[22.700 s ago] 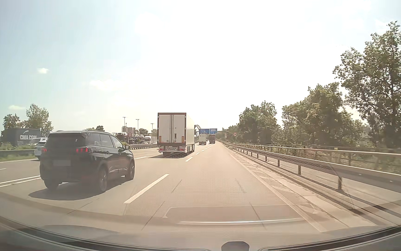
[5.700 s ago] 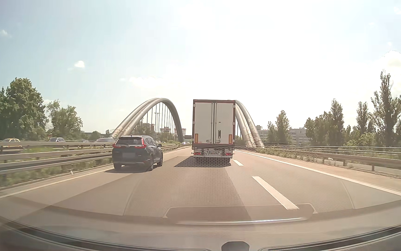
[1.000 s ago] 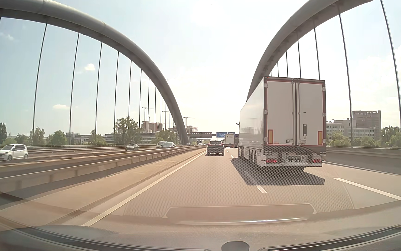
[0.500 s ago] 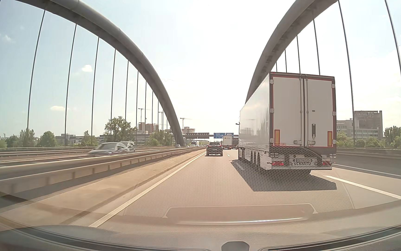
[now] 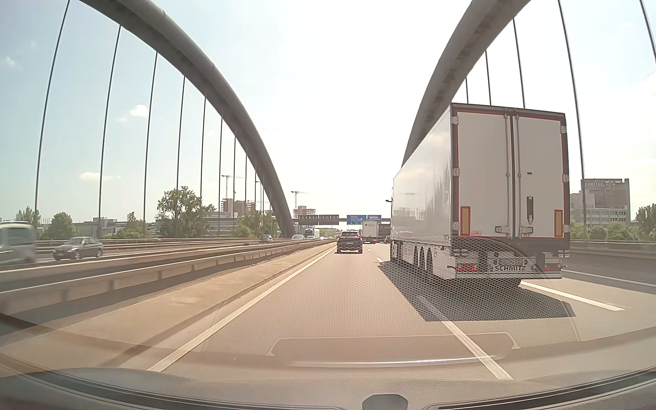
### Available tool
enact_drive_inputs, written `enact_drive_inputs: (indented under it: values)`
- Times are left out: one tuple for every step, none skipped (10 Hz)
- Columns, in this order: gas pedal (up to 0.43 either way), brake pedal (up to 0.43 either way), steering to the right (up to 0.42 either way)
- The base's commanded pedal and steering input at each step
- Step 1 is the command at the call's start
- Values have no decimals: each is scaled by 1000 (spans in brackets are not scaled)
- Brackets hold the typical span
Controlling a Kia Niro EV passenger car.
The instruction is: Follow the waypoints while adhering to traffic rules and regulations
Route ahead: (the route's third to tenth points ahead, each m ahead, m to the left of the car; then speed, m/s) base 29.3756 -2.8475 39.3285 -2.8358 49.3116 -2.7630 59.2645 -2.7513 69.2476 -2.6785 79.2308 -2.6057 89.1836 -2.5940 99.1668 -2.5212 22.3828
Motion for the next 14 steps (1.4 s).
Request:
enact_drive_inputs:
  values:
    - [287,30,2]
    - [287,30,2]
    - [280,30,2]
    - [280,30,1]
    - [280,30,0]
    - [280,30,0]
    - [280,30,0]
    - [280,30,0]
    - [280,30,0]
    - [280,30,0]
    - [280,30,0]
    - [280,30,0]
    - [280,30,0]
    - [280,30,0]
